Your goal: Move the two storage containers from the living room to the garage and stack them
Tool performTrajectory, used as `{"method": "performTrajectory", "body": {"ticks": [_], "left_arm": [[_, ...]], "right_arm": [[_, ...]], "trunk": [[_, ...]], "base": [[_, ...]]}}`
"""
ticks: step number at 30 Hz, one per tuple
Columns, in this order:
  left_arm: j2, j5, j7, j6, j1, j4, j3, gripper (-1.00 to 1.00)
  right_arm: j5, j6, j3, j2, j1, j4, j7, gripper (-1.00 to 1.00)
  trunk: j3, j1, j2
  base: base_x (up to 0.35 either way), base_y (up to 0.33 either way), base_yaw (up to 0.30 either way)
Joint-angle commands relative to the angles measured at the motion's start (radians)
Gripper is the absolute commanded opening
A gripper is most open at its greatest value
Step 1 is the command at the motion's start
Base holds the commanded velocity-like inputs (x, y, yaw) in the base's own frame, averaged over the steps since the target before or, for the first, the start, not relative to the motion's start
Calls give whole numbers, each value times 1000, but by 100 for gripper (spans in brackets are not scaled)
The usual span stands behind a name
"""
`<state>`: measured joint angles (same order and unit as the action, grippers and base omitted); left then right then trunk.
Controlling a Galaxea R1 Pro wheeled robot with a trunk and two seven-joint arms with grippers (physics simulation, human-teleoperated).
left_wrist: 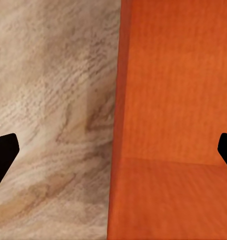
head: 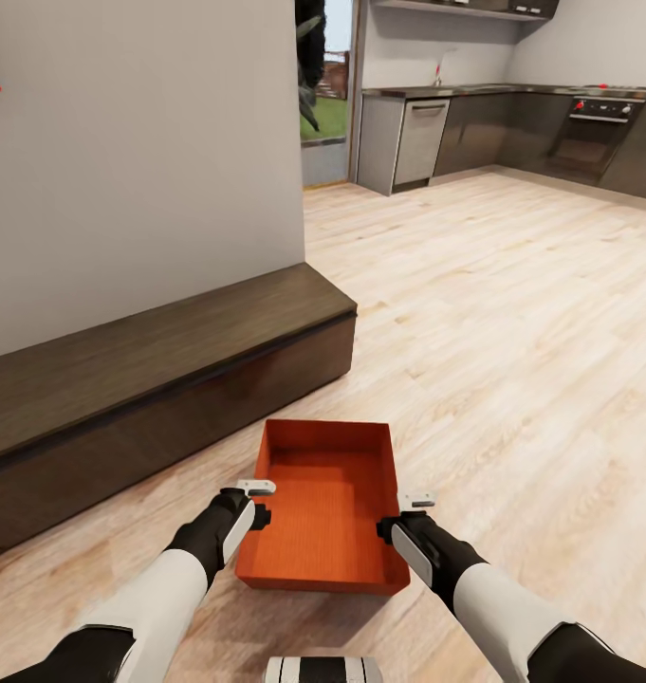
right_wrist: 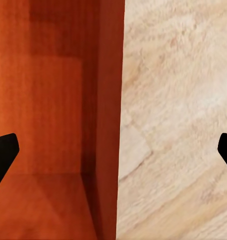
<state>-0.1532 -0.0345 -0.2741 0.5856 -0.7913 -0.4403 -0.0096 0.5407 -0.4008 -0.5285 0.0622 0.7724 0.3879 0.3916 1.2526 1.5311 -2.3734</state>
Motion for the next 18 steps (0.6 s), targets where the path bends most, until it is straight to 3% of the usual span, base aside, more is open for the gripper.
{"method": "performTrajectory", "body": {"ticks": [1,11,18], "left_arm": [[0,-4,-5,5,0,-2,-1,100],[0,-3,-5,3,0,-2,-1,100],[0,-2,-5,1,0,-2,-1,100]], "right_arm": [[8,-4,-8,-1,1,2,8,100],[8,-4,-8,-1,1,2,8,100],[8,-4,-8,-1,1,2,8,100]], "trunk": [[4,4,-8],[35,42,-78],[35,42,-78]], "base": [[0,0,0],[0,0,0],[0,0,0]]}}
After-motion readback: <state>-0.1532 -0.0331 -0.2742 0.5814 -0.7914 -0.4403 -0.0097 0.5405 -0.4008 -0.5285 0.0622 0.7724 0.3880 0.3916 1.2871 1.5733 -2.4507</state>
